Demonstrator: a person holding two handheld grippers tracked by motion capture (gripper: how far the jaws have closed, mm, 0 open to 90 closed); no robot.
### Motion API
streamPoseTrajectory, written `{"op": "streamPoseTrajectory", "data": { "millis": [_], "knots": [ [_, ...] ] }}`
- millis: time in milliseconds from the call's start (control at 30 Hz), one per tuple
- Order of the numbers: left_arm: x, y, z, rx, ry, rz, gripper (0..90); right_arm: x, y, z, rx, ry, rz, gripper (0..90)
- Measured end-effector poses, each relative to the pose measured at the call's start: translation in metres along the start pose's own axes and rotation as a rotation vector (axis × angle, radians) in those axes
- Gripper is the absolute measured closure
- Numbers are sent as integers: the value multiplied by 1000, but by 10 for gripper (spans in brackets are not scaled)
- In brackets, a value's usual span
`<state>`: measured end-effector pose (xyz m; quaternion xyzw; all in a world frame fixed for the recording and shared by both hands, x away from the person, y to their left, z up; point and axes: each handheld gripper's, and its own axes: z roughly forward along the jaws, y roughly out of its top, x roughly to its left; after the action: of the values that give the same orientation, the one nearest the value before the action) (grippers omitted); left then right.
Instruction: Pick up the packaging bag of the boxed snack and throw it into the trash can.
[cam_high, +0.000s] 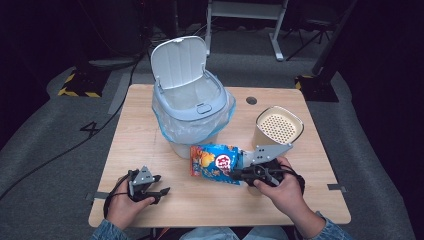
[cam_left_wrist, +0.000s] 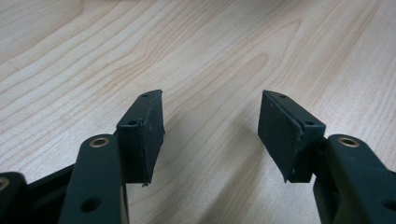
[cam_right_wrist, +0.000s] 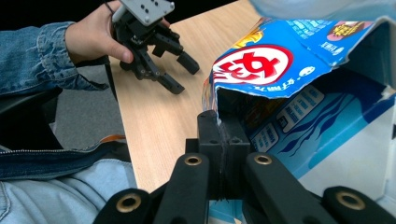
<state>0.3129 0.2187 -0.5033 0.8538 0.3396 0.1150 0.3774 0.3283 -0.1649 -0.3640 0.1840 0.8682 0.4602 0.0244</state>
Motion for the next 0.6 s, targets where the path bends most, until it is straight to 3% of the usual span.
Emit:
{"op": "streamPoseTrajectory", "data": {
  "millis": [367,600],
  "knots": [
    [2,4,4,12,28,27,389,5,6,-34,-14,-75,-48,899],
    [6,5,5,12,20,31,382,8,9,-54,-14,-105,-73,899]
  ]
}}
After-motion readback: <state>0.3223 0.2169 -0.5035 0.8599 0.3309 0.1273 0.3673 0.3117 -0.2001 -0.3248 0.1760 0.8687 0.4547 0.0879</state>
